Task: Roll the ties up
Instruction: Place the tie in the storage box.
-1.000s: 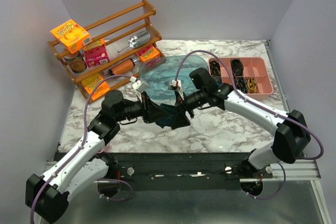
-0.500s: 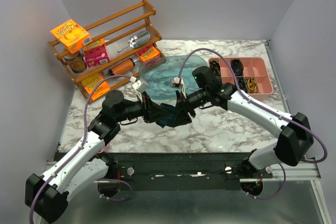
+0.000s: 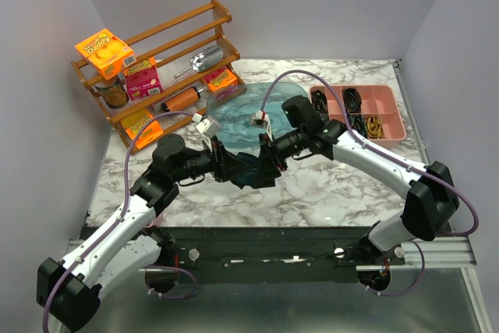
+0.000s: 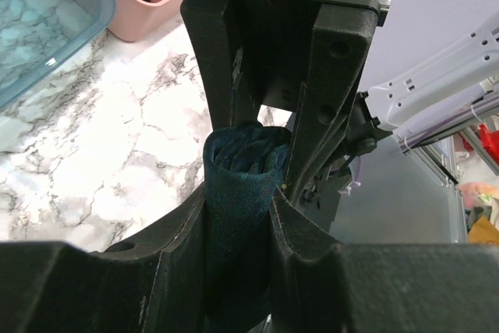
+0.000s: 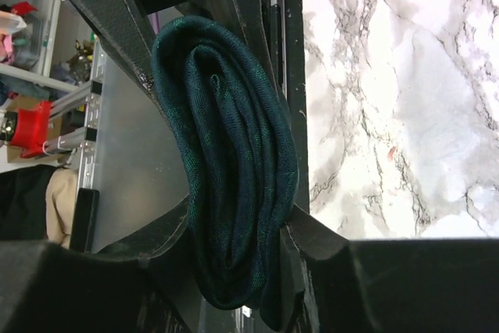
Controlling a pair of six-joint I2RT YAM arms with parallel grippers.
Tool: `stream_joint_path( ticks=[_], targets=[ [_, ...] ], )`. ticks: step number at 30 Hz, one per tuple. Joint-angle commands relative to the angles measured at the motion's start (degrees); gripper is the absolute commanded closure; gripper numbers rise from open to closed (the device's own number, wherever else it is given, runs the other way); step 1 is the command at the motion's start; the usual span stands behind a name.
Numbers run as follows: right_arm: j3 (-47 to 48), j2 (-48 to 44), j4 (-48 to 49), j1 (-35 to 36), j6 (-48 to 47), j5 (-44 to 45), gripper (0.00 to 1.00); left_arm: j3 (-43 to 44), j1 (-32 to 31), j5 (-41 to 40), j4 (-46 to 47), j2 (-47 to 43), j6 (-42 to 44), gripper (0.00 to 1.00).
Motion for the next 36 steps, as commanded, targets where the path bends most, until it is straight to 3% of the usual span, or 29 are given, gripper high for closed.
stream_joint_path(
  ticks=[1, 4, 5, 9, 14, 17, 20, 21, 24, 26, 27, 36],
  targets=[
    [3.1, 1.3, 2.8, 0.2, 2.4, -2.5, 0.6, 1.5, -0.7, -2.7, -1.8, 0.2, 1.4, 1.0],
    [2.8, 1.8, 4.1, 0.2, 3.5, -2.3, 0.68, 1.5, -0.9, -2.9, -1.9, 0.1, 1.4, 1.0],
    [2.6, 1.8, 4.6, 0.3, 3.9, -2.3, 0.78, 1.5, -0.9, -3.2, -1.9, 0.1, 1.5, 1.0],
    [1.6, 1.2, 7.1, 0.2, 5.7, 0.1, 0.96, 1.7, -1.1, -4.2, -2.5, 0.1, 1.9, 1.0],
    [0.9, 0.4, 7.6, 0.2, 6.6, 5.1, 1.0, 1.9, -1.2, -7.0, -4.4, -0.6, 2.6, 0.99],
    [1.0, 0.4, 7.6, 0.1, 7.3, 6.4, 1.0, 2.5, -1.2, -11.3, -6.9, -1.4, 3.4, 0.87],
    [1.0, 1.0, 7.5, 0.2, 8.1, 7.9, 1.0, 3.2, -1.2, -17.8, -9.9, -2.6, 3.6, 0.57],
    [1.0, 1.1, 7.5, 0.2, 8.2, 8.2, 1.0, 3.3, -1.2, -19.4, -10.6, -2.9, 3.6, 0.38],
    [1.1, 1.7, 7.5, 0.1, 8.9, 9.3, 0.99, 3.9, -1.2, -25.8, -12.6, -4.3, 2.9, 0.17],
    [1.2, 1.9, 7.5, 0.1, 9.3, 9.7, 1.0, 4.6, -1.2, -28.7, -13.7, -4.8, 2.9, 0.11],
    [1.3, 2.0, 7.6, 0.1, 9.3, 9.9, 1.0, 4.7, -1.2, -29.4, -13.8, -4.8, 3.0, 0.02],
    [3.6, 4.0, 6.3, -0.3, 11.2, 17.9, 0.99, 6.2, -1.2, -38.0, -14.3, -8.2, 3.0, 0.01]
  ],
)
